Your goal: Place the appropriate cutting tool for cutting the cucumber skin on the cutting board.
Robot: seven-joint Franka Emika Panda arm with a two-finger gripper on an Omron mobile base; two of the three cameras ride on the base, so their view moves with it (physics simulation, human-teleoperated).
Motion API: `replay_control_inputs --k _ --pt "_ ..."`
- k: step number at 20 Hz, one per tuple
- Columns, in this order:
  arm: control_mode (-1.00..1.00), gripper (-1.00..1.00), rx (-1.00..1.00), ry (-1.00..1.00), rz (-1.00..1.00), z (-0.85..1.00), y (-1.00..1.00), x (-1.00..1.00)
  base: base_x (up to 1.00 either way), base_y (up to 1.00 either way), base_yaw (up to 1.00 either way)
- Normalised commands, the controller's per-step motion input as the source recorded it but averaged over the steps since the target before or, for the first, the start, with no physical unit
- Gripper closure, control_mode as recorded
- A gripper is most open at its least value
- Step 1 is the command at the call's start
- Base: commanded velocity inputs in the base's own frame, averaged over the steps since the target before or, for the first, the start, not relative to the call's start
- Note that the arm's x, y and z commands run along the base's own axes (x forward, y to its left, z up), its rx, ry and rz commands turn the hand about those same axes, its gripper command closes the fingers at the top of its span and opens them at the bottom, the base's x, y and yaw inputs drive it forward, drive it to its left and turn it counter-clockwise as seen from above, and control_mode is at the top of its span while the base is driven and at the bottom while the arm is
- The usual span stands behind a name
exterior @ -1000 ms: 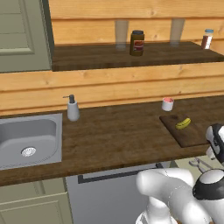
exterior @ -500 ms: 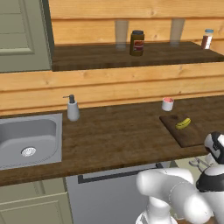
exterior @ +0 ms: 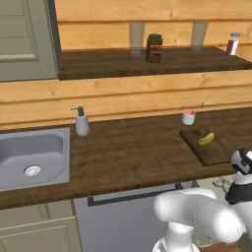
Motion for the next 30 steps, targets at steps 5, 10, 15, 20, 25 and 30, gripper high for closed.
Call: replay_control_inputs --k 5,10,15,20,25,30 --pt "-1.0 -1.0 0.0 0.0 0.03 -0.04 -0.08 0.06 0.0 0.0 0.0" --pt "-1.0 -1.0 0.0 0.05 0.0 -0.41 0.14 -0.14 0.0 0.0 0.0" --pt "-1.0 -1.0 0.0 0.07 0.0 -0.44 0.2 -0.11 0.0 0.0 0.0" --pt "-1.0 -1.0 0.0 0.01 0.0 -0.08 0.07 -0.04 0.0 0.0 0.0" --pt "-1.0 -1.0 0.0 0.0 0.0 -0.16 0.09 0.0 0.0 0.0 0.0" --pt "-1.0 -1.0 0.0 -0.01 0.01 -0.19 0.0 0.0 0.0 0.0 0.0"
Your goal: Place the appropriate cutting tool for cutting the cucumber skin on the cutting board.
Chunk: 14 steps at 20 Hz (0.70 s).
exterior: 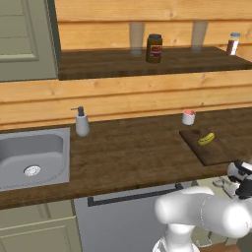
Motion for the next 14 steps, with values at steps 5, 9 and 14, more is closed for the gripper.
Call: replay_control_inputs --k 5,9,14 --pt "-1.0 -1.0 0.0 -0.1 0.05 -0.22 -0.12 0.1 0.0 0.0 0.0" --pt "-1.0 -1.0 0.0 -0.06 0.02 -0.06 -0.06 0.14 0.0 0.0 0.0" --pt "-1.0 -1.0 0.0 0.06 0.0 -0.08 0.0 0.0 0.0 0.0 0.0"
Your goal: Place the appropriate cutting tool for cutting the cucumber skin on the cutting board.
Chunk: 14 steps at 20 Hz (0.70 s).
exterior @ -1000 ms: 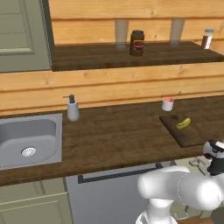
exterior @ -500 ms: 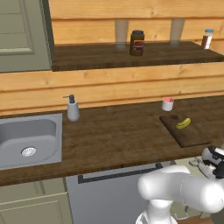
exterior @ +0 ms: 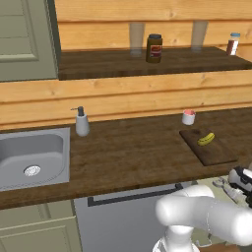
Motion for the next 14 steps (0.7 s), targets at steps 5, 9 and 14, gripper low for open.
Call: replay_control_inputs --k 5,9,14 --pt "-1.0 -1.0 0.0 0.09 0.0 -0.29 0.0 0.06 0.0 0.0 0.0" --pt "-1.0 -1.0 0.0 0.0 0.0 -0.04 0.0 0.06 0.0 0.0 0.0" --pt "-1.0 -1.0 0.02 -0.06 0.04 0.0 -0.22 0.23 0.0 0.0 0.0"
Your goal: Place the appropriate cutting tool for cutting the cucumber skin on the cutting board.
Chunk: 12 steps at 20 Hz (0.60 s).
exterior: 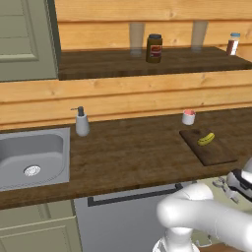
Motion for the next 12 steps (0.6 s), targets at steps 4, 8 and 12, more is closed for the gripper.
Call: replay_control_inputs --k 4,8,12 --pt "-1.0 -1.0 0.01 -0.03 0.03 0.0 -0.21 0.15 0.0 0.0 0.0" --pt "-1.0 -1.0 0.0 0.0 0.0 -0.02 0.0 0.02 0.0 0.0 0.0" --pt "-1.0 -1.0 0.0 0.0 0.0 -0.17 0.0 0.05 0.0 0.0 0.0"
